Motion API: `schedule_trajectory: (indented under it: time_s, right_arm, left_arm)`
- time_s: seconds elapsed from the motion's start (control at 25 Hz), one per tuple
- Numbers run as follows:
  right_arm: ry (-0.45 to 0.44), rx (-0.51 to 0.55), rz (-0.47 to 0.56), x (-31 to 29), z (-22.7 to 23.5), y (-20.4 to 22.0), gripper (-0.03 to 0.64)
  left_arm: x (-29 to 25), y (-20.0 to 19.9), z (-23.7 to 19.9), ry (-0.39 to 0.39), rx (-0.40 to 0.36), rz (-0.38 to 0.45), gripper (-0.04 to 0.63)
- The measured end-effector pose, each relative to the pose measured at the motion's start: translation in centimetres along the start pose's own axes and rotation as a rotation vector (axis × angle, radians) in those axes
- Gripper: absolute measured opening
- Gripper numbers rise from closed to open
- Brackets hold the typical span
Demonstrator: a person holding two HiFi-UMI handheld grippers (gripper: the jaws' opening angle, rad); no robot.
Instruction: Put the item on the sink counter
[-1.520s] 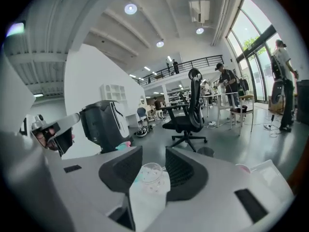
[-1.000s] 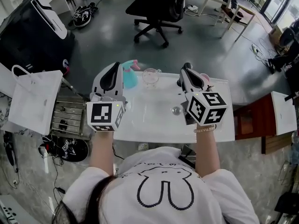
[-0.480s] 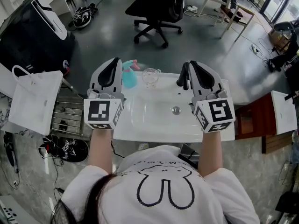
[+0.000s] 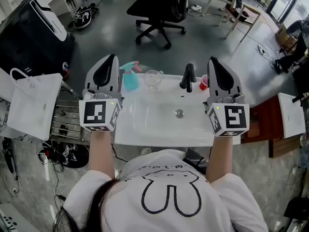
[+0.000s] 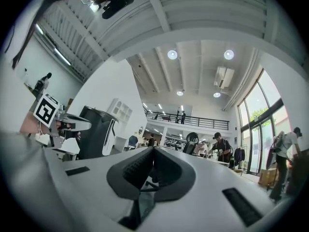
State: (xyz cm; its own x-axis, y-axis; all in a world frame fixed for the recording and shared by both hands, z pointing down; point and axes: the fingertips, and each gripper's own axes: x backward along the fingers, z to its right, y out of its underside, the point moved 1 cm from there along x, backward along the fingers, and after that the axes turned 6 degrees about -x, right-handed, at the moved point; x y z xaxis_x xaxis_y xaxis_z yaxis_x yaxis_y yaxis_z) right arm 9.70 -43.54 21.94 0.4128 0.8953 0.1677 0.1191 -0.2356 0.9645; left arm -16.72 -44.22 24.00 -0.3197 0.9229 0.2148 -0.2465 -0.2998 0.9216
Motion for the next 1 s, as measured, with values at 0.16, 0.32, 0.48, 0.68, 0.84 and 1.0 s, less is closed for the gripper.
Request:
schedule_trajectory:
  time_s: [0.16, 0.32, 0.48, 0.68, 0.84, 1.0]
  right_arm:
    - [0.019, 0.017, 0.001, 0.03, 0.4, -0.36, 0.028]
    - [0.019, 0.009, 0.009, -0.03, 0.38, -0.45, 0.028]
    - [0.02, 0.007, 0.006, -0.04, 0.39, -0.32, 0.028]
    - [0.029, 0.007, 0.01, 0.0, 0.35, -0.11, 0.028]
    - [0.029, 0.001, 0.008, -0.01, 0.48, -0.1, 0.028]
    - [0.024, -0.021, 0.009, 0.03, 0.64, -0.1, 0.028]
  left_arm:
    - [-0.02, -0.63, -0.28, -0.006, -0.014, 0.011, 0.011]
    - [-0.13, -0.88, -0.39, -0.012, -0.019, 0.014, 0.011]
    - [-0.33, -0.91, -0.28, -0.013, -0.019, 0.012, 0.011]
    - [-0.37, -0.69, -0.21, -0.01, -0.013, 0.013, 0.011]
    - [-0.55, -0.65, -0.2, -0.008, -0.012, 0.012, 0.011]
    - [-0.78, -0.67, -0.12, -0.008, -0.008, 0.011, 0.011]
